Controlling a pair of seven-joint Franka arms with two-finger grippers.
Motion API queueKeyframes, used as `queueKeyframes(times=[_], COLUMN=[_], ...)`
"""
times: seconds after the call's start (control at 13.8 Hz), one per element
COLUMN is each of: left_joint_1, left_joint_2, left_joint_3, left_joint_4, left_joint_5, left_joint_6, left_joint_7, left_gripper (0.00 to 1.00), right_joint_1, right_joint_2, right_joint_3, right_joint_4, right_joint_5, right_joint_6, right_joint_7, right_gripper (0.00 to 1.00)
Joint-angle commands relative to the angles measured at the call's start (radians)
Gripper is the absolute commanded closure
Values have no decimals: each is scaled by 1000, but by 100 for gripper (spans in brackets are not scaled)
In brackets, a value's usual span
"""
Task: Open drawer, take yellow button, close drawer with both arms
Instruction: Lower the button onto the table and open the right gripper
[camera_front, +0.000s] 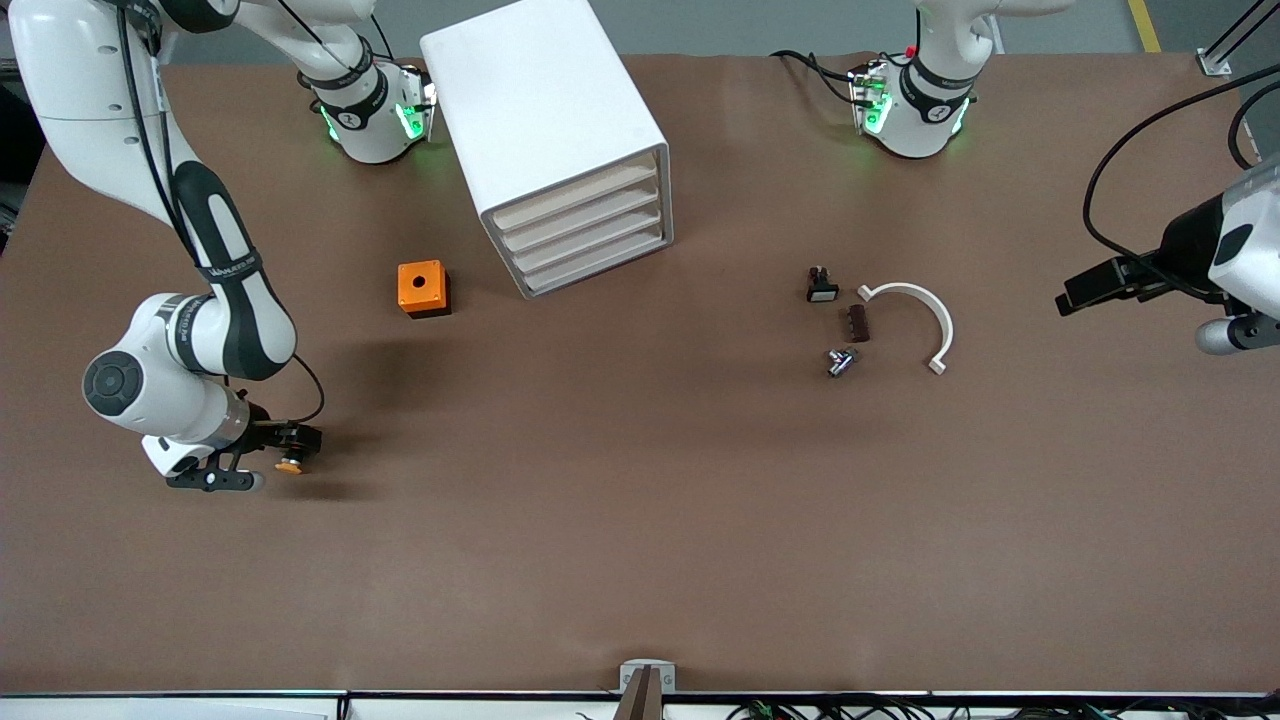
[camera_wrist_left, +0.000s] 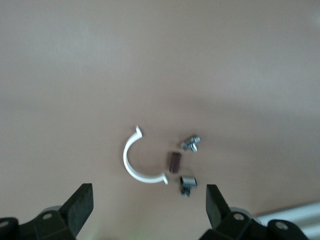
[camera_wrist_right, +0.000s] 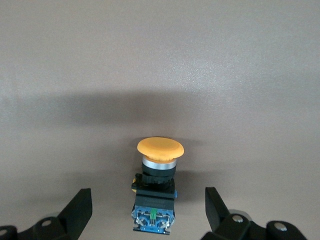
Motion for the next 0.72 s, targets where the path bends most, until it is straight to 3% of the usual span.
queueKeyframes(times=[0.0, 0.29, 0.65], left_joint_1=[55, 56, 54], left_joint_2=[-117, -133, -145], left_joint_3=[-62, -65, -67], left_joint_4=[-172, -186, -162], left_joint_5=[26, 57, 56], left_joint_6=[123, 134, 134], left_joint_7=[11, 22, 33], left_gripper=[1, 1, 1], right_joint_1=[7, 25, 27], right_joint_2=[-61, -148, -234], right_joint_3=[-1, -3, -4], right_joint_4=[-21, 19, 169], right_joint_5=[10, 2, -15], right_joint_6=[-54, -209, -540], right_joint_7=[7, 7, 64], right_gripper=[0, 0, 0])
